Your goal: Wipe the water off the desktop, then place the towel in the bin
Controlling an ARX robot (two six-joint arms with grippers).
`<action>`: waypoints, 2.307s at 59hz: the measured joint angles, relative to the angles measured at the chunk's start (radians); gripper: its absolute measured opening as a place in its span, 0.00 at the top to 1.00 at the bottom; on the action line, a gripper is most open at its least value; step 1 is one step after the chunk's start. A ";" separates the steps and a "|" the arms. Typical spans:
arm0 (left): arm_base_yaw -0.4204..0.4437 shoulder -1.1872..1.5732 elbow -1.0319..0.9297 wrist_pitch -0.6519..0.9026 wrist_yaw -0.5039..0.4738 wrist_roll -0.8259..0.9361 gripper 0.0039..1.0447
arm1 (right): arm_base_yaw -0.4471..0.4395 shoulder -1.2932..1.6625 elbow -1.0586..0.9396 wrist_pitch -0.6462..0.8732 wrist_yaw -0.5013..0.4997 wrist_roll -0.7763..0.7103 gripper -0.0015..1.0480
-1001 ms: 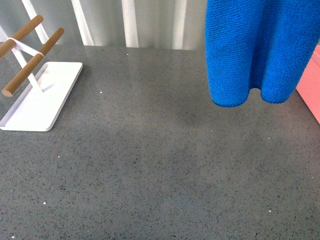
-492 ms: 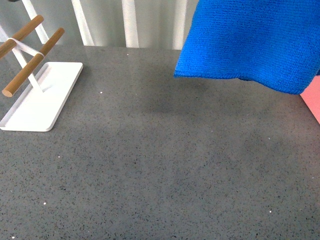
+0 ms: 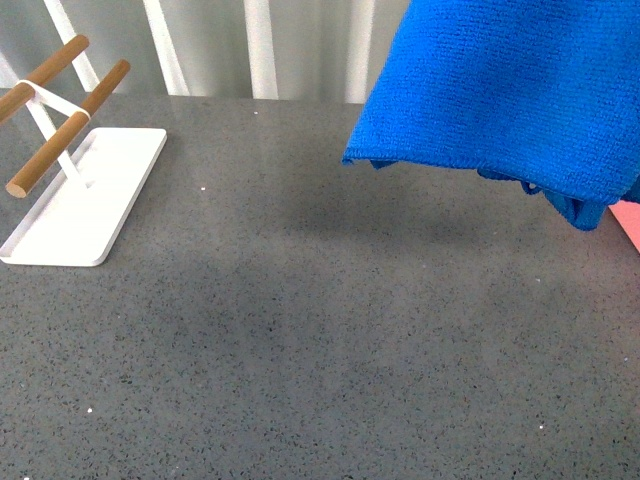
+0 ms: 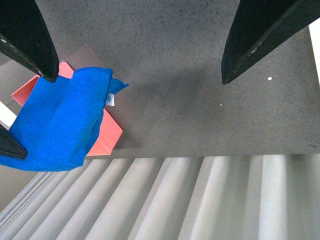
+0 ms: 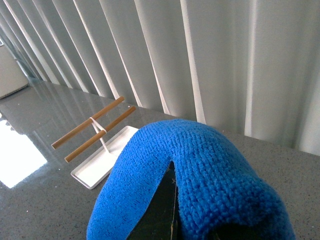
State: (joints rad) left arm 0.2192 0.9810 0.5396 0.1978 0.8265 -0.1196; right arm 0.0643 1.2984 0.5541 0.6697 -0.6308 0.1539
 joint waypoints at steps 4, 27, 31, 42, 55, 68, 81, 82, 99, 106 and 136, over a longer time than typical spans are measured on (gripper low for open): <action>0.046 -0.029 -0.021 -0.003 -0.006 0.010 0.07 | 0.000 -0.003 0.000 -0.005 0.000 -0.002 0.97; -0.052 -0.267 -0.360 0.330 -0.661 0.105 0.79 | -0.006 -0.033 0.000 -0.040 0.006 -0.028 0.97; -0.069 -0.299 -0.381 0.321 -0.679 0.108 0.90 | -0.012 -0.038 0.000 -0.043 0.007 -0.031 0.97; -0.117 -0.396 -0.438 0.279 -0.726 0.112 0.97 | -0.023 -0.054 -0.013 -0.060 0.008 -0.039 0.97; -0.219 -0.499 -0.475 0.218 -0.823 0.112 0.97 | -0.033 -0.072 -0.020 -0.087 0.007 -0.058 0.97; -0.220 -0.598 -0.505 0.146 -0.826 0.112 0.97 | -0.035 -0.072 -0.020 -0.101 0.013 -0.078 0.97; -0.220 -0.665 -0.517 0.124 -0.827 0.114 0.97 | -0.008 -0.072 -0.021 -0.101 0.040 -0.079 0.97; -0.220 -0.672 -0.517 0.117 -0.827 0.113 0.97 | -0.006 -0.072 -0.021 -0.100 0.041 -0.079 0.97; -0.220 -0.760 -0.517 0.028 -0.827 0.113 0.97 | 0.010 -0.072 -0.021 -0.101 0.055 -0.080 0.97; -0.220 -0.789 -0.517 -0.003 -0.827 0.113 0.97 | 0.010 -0.072 -0.021 -0.103 0.058 -0.081 0.97; -0.220 -0.977 -0.517 -0.196 -0.827 0.115 0.81 | 0.051 0.001 -0.008 -0.161 0.169 -0.065 0.97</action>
State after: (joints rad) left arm -0.0006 0.0040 0.0223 0.0021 -0.0002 -0.0048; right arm 0.1154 1.2995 0.5457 0.5091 -0.4618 0.0891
